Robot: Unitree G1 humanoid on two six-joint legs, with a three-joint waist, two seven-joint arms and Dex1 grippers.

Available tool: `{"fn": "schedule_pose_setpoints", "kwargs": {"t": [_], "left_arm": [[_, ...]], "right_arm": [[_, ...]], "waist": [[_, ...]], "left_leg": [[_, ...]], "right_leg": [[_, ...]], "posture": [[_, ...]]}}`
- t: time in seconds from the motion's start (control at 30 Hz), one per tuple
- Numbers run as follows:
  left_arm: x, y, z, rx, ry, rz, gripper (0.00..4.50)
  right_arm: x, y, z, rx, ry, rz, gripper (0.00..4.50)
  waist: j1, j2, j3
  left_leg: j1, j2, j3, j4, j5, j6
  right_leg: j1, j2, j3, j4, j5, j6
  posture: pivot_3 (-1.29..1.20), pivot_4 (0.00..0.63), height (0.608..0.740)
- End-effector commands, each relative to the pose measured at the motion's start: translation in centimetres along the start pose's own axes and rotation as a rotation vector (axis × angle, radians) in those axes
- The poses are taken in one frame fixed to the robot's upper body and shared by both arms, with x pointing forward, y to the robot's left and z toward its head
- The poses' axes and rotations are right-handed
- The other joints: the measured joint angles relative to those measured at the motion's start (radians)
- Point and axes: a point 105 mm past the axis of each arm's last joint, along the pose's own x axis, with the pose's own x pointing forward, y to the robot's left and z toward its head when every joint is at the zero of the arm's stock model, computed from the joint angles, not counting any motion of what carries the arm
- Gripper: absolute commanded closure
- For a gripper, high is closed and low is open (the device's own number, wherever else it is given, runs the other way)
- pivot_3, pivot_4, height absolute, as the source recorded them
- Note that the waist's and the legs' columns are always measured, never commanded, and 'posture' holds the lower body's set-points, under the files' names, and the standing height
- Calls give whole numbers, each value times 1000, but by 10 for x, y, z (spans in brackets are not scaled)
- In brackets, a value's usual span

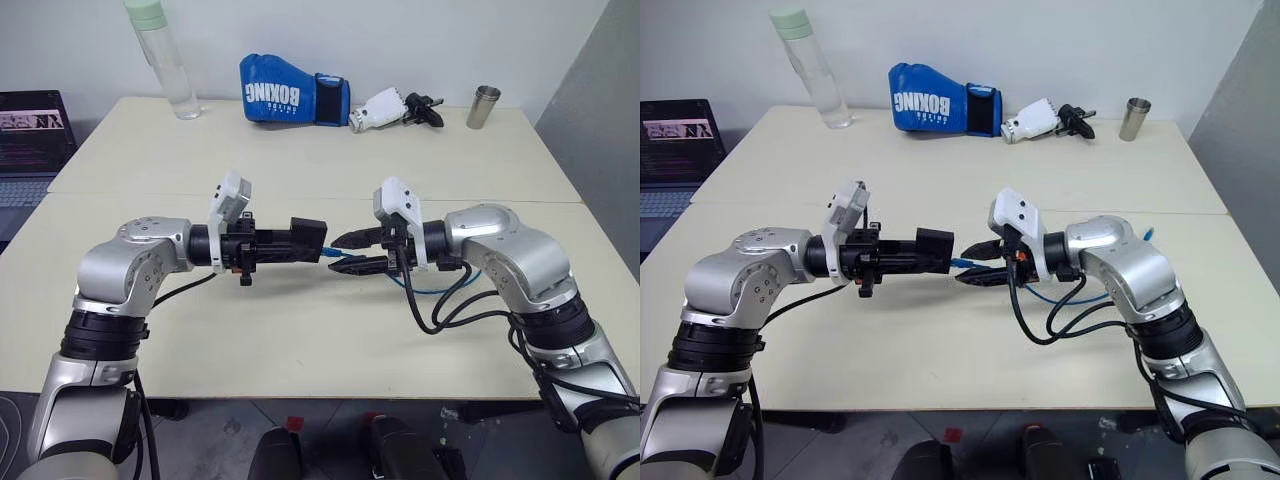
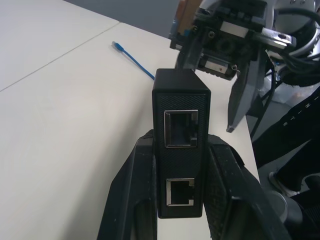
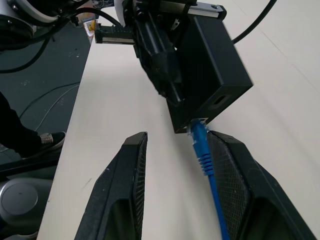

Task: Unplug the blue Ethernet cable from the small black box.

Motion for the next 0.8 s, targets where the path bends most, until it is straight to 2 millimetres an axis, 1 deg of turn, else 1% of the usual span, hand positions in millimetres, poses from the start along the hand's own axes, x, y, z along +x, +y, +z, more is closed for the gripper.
{"fn": "schedule_pose_setpoints", "kwargs": {"t": [0.03,0.17,0.43,0.8], "left_arm": [[-1,-6,17,99,4,-17,3703],[-2,-7,17,104,6,-15,3703],[-3,-9,17,113,11,-14,3703],[-4,-10,17,119,18,-12,3703]], "right_arm": [[-2,3,18,-13,-30,33,2529],[0,2,18,1,-15,47,2529],[8,-11,10,35,20,31,2529],[11,-13,9,51,45,90,2529]], "waist": [[0,0,0],[-1,0,0],[-1,0,0],[-1,0,0]], "left_leg": [[0,0,0,0,0,0],[0,0,0,0,0,0],[0,0,0,0,0,0],[-1,0,0,0,0,0]], "right_leg": [[0,0,0,0,0,0],[-1,0,0,0,0,0],[-1,0,0,0,0,0],[-1,0,0,0,0,0]], "posture": [[0,150,740],[0,150,740],[0,150,740],[0,150,740]]}}
